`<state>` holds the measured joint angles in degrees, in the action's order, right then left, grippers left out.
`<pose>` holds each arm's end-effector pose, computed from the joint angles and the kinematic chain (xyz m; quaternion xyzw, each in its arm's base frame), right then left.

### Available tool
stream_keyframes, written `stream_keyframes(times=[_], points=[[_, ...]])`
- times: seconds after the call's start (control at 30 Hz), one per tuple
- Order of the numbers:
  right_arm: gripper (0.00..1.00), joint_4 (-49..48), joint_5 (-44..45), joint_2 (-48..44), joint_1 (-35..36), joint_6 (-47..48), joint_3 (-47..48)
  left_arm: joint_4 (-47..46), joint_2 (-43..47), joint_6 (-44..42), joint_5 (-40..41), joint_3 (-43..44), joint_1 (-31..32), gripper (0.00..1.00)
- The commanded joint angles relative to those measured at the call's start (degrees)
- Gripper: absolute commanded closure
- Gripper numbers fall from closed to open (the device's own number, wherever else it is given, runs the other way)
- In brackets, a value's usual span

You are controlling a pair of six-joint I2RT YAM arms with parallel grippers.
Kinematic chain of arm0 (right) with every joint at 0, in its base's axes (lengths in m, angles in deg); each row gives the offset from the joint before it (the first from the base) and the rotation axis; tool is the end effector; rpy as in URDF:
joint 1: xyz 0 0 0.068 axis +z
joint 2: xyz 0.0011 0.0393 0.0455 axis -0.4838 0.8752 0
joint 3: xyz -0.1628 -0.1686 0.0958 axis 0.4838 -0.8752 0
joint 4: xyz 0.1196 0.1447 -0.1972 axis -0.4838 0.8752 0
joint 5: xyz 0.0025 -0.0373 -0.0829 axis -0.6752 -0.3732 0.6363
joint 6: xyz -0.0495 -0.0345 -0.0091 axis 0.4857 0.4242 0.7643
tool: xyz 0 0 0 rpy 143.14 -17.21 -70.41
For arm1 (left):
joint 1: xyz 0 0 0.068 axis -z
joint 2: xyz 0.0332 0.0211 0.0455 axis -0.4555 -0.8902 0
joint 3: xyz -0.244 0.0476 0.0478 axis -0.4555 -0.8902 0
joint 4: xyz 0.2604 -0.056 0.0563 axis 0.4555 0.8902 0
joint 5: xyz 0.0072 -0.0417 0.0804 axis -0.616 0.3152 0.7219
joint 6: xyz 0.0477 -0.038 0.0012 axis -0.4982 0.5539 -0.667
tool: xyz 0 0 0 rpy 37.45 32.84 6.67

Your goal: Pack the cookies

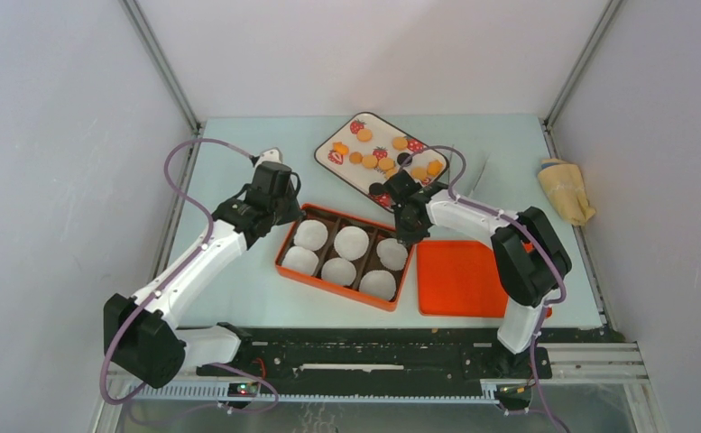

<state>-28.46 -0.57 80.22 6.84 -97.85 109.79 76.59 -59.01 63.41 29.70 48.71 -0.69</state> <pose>0.2983 0.2078 0.1521 -0.0756 0.9821 0.0285 0.1700 0.2625 -0.1177 0.2715 -0.1130 0.9046 -0.1017 0.3982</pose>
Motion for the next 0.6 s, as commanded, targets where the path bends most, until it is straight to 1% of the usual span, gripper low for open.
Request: stream_keyframes(times=[0.0, 0.27, 0.33, 0.43, 0.5, 0.57], points=[[1.0, -1.7, 2.1, 1.5, -1.1, 2.1, 4.0, -1.7, 0.2, -0.8, -0.5, 2.0, 0.3, 1.0], [1.0, 1.4, 3.6, 4.3, -2.6, 5.6, 12.9, -1.8, -1.0, -0.6, -0.4, 1.8, 0.3, 1.0], [1.0, 1.6, 3.6, 2.6, -2.3, 6.2, 12.9, -1.6, -0.8, -0.7, -0.2, 1.6, 0.3, 1.0], [0.99, 0.5, 4.2, -3.7, -2.0, 5.6, 10.5, -1.5, -0.4, -0.9, 0.2, 1.7, 0.3, 1.0], [0.77, -0.1, 6.1, -7.6, -2.4, 4.4, 9.1, -1.5, -0.5, -0.9, 0.1, 2.0, 0.3, 1.0], [0.64, -0.6, 7.0, -10.2, -3.2, 3.7, 8.7, -1.5, -1.2, -1.0, -0.4, 3.0, 0.3, 1.0]])
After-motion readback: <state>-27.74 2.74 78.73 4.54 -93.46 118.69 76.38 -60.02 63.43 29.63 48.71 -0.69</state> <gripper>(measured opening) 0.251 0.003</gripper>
